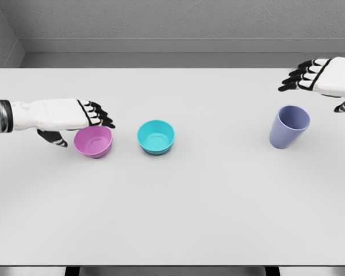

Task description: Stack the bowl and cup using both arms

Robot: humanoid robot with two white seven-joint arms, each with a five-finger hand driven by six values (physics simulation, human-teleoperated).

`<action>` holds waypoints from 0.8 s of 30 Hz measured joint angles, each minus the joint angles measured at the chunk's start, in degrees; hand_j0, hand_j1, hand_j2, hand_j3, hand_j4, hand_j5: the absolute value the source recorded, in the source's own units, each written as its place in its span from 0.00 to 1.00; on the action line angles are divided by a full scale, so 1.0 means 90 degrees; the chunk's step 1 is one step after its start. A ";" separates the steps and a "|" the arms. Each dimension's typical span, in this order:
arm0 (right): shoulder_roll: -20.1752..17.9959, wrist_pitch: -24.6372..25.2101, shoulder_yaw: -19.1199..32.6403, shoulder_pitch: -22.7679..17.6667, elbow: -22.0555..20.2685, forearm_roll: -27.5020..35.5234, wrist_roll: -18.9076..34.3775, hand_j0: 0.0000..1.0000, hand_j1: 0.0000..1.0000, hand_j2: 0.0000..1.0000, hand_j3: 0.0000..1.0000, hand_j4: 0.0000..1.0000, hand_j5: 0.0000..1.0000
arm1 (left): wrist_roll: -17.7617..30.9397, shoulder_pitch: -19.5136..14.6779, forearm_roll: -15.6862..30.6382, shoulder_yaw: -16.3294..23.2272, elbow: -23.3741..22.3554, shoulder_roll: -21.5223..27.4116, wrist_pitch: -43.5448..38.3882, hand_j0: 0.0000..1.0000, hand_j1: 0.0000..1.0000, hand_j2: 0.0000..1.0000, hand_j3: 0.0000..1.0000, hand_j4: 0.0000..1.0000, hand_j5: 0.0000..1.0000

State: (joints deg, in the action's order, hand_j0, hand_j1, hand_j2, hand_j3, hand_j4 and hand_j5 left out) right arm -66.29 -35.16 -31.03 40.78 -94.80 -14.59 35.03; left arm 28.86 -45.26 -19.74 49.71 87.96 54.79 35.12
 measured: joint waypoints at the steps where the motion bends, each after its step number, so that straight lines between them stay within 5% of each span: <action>1: -0.0001 0.0000 -0.0029 0.0000 -0.0001 -0.0006 0.0000 1.00 1.00 1.00 1.00 1.00 1.00 | 0.0027 0.0000 -0.0002 0.0032 0.0000 -0.0032 0.0000 1.00 1.00 1.00 1.00 1.00 1.00; 24: 0.0381 0.0001 -0.0384 -0.0059 0.0295 -0.0539 0.0000 1.00 1.00 1.00 1.00 1.00 1.00 | 0.0184 0.0000 -0.0137 0.0187 -0.0068 -0.0266 0.0001 1.00 1.00 1.00 1.00 1.00 1.00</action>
State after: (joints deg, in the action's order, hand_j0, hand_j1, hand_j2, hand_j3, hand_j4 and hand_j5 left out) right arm -62.86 -35.15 -34.49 40.25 -92.15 -19.44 35.02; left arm 30.52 -45.26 -20.97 51.39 87.35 52.40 35.13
